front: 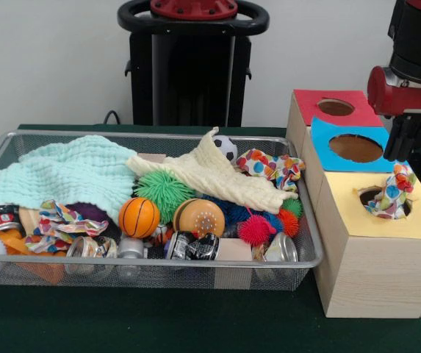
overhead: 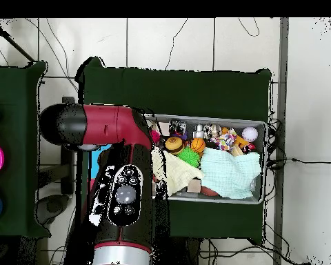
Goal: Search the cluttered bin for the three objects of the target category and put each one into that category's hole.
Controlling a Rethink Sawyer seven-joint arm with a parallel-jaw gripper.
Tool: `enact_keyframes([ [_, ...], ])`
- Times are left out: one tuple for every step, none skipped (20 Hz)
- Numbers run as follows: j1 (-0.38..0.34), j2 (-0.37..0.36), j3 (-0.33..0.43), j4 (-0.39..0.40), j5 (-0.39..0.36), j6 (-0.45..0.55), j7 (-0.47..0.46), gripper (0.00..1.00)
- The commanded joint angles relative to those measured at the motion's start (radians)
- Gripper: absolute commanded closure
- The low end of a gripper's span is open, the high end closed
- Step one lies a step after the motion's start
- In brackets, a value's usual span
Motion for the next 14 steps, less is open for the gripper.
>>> enact_keyframes([
  [-0.031,0.065,0.015,0.002,0.002,-0.013,0.227,1.0],
  [-0.032,0.07,0.015,-0.006,0.001,-0.011,0.226,1.0],
  [-0.033,0.073,0.014,-0.01,0.0,-0.012,0.224,1.0],
  [-0.034,0.076,0.015,-0.015,0.002,-0.007,0.224,1.0],
  [-0.035,0.081,0.013,-0.024,0.0,-0.006,0.222,1.0],
  [-0.036,0.084,0.014,-0.029,0.001,-0.002,0.221,1.0],
  [-0.037,0.089,0.014,-0.038,0.001,0.0,0.22,1.0],
  [-0.037,0.093,0.013,-0.042,0.001,0.001,0.221,1.0],
  [-0.035,0.097,0.012,-0.048,0.002,0.003,0.225,1.0],
  [-0.034,0.101,0.01,-0.054,0.002,0.004,0.228,1.0],
  [-0.032,0.104,0.008,-0.059,0.003,0.006,0.232,1.0],
  [-0.031,0.108,0.005,-0.063,0.001,0.004,0.233,1.0],
  [-0.031,0.11,0.005,-0.063,0.002,0.003,0.234,1.0],
  [-0.031,0.112,0.004,-0.065,0.0,0.0,0.231,1.0],
])
